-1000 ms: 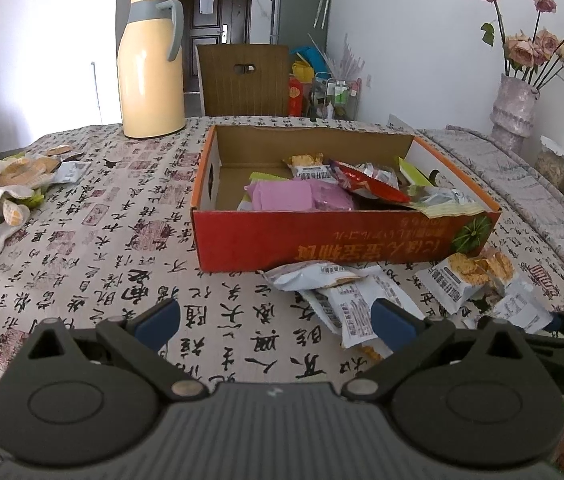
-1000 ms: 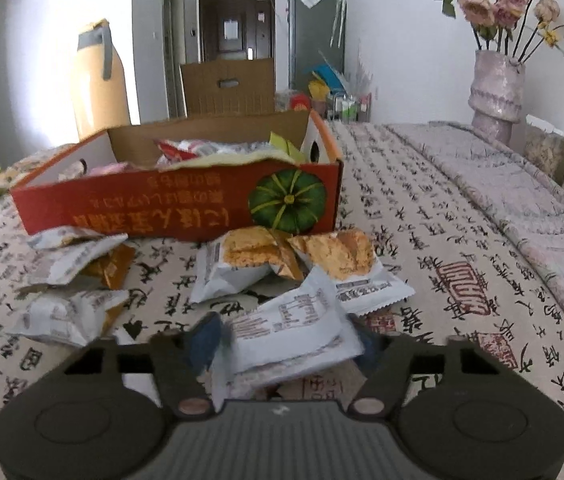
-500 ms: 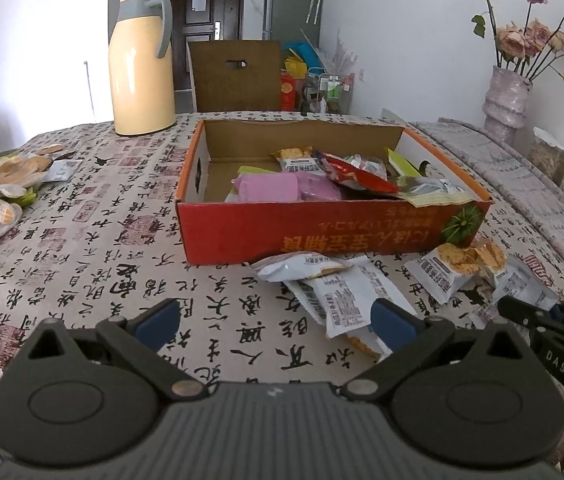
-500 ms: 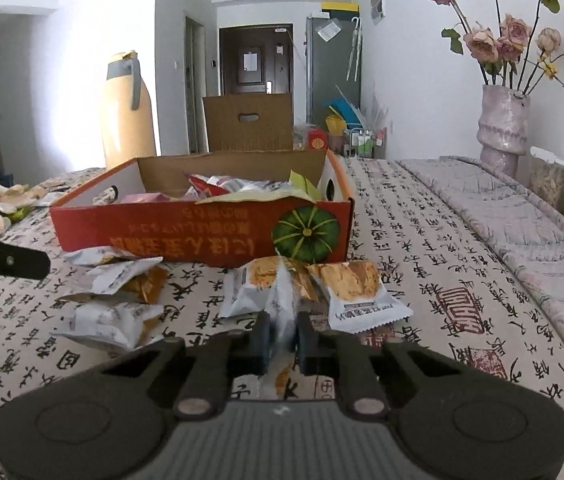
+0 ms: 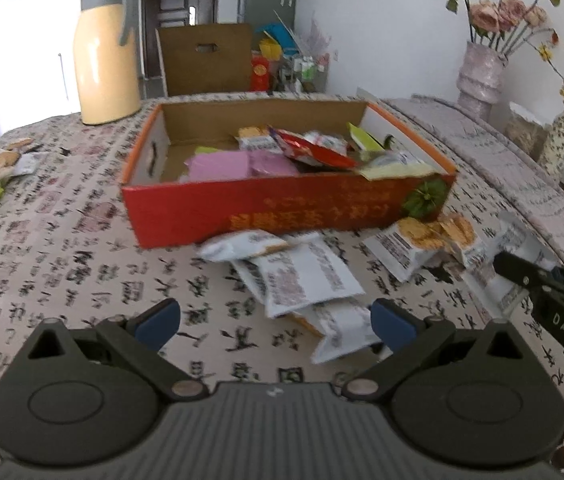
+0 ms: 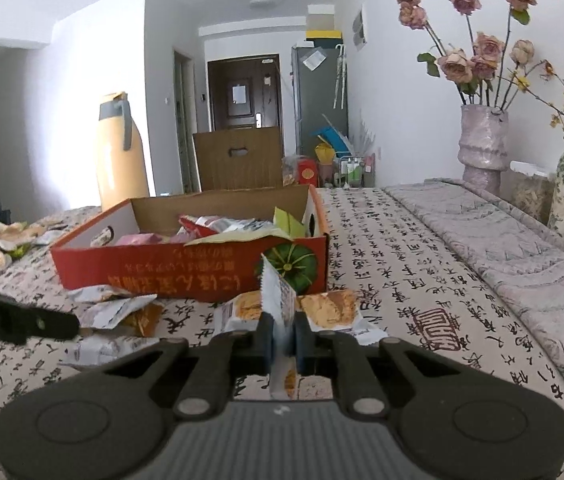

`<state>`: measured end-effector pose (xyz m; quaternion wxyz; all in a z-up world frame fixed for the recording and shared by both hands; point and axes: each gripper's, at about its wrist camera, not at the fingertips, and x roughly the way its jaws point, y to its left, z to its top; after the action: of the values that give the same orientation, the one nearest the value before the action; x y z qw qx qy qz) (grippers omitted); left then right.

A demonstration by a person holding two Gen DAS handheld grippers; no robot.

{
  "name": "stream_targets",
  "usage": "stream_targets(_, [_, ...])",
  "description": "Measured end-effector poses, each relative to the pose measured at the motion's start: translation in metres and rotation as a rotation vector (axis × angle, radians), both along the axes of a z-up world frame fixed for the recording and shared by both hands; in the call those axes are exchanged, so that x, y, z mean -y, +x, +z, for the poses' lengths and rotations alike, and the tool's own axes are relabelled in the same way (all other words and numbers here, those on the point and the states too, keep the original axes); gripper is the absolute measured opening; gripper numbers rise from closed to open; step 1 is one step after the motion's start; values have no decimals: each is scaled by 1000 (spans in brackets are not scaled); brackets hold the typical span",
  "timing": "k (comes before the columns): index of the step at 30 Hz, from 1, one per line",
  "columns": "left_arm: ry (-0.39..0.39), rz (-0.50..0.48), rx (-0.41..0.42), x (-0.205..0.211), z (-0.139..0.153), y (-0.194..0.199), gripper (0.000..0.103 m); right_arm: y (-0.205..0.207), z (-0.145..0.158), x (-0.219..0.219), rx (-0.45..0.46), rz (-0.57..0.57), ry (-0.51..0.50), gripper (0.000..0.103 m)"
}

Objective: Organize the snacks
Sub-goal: 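Grasp a white cracker packet with the right tool while the left tool grasps another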

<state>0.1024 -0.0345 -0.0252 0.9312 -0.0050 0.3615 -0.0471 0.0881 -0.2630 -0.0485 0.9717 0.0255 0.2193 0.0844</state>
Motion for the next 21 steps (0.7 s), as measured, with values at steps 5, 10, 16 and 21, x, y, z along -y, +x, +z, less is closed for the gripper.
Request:
stream_targets(5, [11, -8, -40, 18, -6, 5, 103, -1, -2, 9, 5, 0, 30, 10])
stream_targets(10, [4, 22, -71, 27, -10, 14, 102, -3, -4, 15, 10, 10, 58, 10])
stream_targets(16, [-6, 60, -115, 32, -17, 27, 82, -3, -7, 18, 11, 26, 81, 10])
stream_targets(21, [-3, 58, -143, 35, -23, 31, 53, -3, -9, 21, 6, 33, 95, 10])
